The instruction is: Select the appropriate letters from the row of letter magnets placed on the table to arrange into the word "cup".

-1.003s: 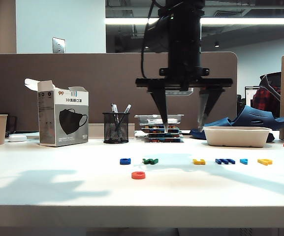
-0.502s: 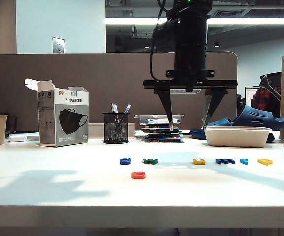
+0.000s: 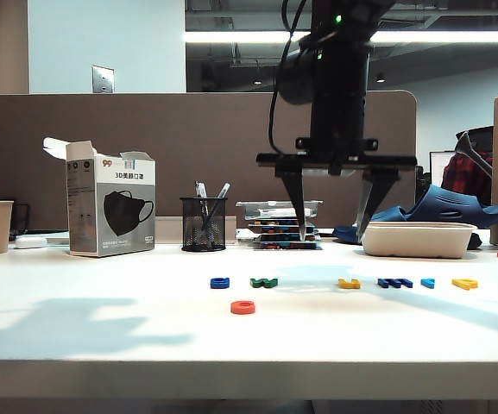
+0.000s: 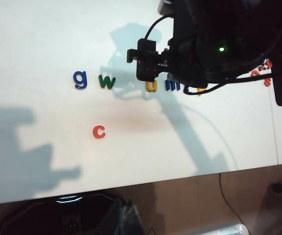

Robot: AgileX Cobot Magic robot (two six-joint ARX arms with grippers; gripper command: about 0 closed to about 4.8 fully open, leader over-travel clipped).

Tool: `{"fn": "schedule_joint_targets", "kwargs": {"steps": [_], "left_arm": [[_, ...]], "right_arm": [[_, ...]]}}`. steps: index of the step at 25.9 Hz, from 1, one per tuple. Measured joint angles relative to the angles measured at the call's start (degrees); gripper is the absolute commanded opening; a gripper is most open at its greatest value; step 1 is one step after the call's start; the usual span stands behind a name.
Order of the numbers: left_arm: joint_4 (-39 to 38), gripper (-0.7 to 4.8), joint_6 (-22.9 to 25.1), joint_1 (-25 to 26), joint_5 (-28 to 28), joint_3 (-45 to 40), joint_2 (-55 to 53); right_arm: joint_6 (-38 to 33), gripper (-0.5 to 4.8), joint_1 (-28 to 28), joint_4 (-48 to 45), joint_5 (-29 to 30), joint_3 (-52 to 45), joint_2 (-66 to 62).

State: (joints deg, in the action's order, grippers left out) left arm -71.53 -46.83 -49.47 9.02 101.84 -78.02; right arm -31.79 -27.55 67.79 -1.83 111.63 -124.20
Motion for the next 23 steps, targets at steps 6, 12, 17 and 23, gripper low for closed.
{"fn": "schedule_joint_targets", "kwargs": {"steps": [6, 12, 17, 23], "left_arm": [[0.0, -0.05, 0.0, 0.0, 0.0, 0.0, 0.0], [0.0, -0.05, 0.0, 0.0, 0.0, 0.0, 0.0], [0.0, -0.05, 0.0, 0.0, 0.0, 0.0, 0.0], [0.0, -0.05, 0.0, 0.0, 0.0, 0.0, 0.0]], "right_arm": [[0.2, 3.37, 0.5, -1.5, 0.5, -3.8, -0.1], [1.7, 3.38, 0.9, -3.1, 0.5, -5.6, -0.1], [1.9, 3.37, 0.9, -4.8, 0.5, -5.6, -0.2], [1.9, 3.37, 1.2, -5.5, 0.6, -5.6, -0.9]]}}
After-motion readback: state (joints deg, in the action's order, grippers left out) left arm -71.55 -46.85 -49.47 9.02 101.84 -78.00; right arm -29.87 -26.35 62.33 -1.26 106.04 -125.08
